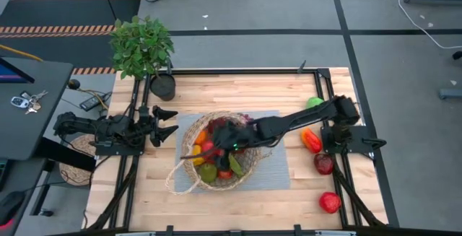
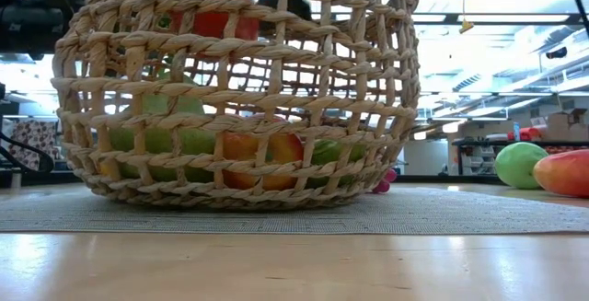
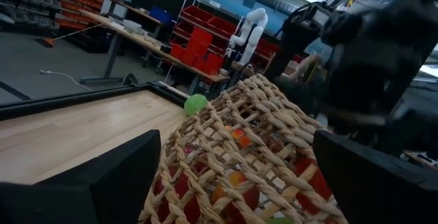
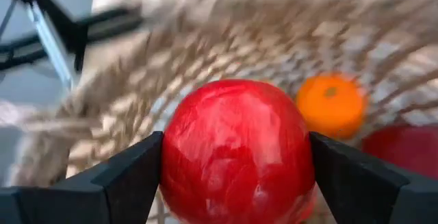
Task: Build produce basket
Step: Put the red apple into the brown basket
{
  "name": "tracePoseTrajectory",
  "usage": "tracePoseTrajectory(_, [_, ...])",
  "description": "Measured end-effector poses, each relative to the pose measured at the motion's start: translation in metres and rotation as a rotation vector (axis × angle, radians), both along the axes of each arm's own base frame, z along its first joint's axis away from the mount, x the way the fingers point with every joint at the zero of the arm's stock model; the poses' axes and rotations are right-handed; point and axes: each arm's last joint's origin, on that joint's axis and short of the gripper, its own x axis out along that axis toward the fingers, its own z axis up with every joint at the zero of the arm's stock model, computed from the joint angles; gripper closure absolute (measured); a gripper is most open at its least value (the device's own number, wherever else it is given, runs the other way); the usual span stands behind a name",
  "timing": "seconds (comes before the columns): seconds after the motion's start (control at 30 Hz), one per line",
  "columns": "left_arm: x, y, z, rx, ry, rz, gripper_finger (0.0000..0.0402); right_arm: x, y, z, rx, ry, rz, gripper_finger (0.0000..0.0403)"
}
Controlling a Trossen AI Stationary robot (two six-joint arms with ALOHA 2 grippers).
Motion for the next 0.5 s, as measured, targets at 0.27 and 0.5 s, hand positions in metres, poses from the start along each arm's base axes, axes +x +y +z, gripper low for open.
tracePoseTrajectory(0.27, [0.0,0.0,-0.001,0.001,0.007,0.0,0.0012,0.015,0.0,-0.049,-0.009,0.155,0.165,0.0052])
tracePoseTrajectory(0.5, [0.001,0.0,-0.001,0.002,0.008,-0.001,0.0012,0.018,-0.005,-0.051,-0.105,0.14,0.244,0.0052])
